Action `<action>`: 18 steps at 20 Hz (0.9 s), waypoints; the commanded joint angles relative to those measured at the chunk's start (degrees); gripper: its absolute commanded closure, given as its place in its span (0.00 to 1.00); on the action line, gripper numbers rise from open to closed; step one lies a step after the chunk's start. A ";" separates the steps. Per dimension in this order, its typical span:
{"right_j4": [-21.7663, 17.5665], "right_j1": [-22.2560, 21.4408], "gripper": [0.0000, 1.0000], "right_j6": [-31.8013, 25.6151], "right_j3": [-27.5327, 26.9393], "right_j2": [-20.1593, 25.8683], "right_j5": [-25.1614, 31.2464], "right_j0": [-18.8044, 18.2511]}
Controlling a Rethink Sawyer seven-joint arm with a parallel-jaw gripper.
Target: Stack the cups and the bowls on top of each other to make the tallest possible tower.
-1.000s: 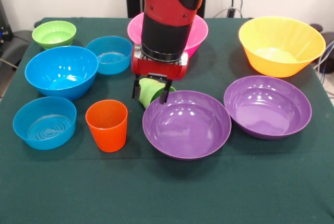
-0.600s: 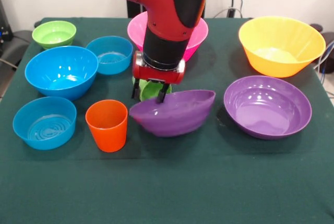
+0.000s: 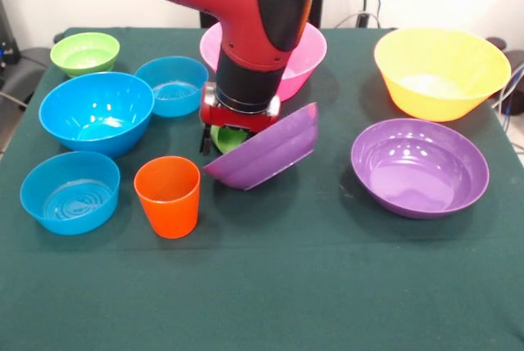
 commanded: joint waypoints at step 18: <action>0.43 -0.55 0.00 2.95 1.81 8.38 9.66 -0.79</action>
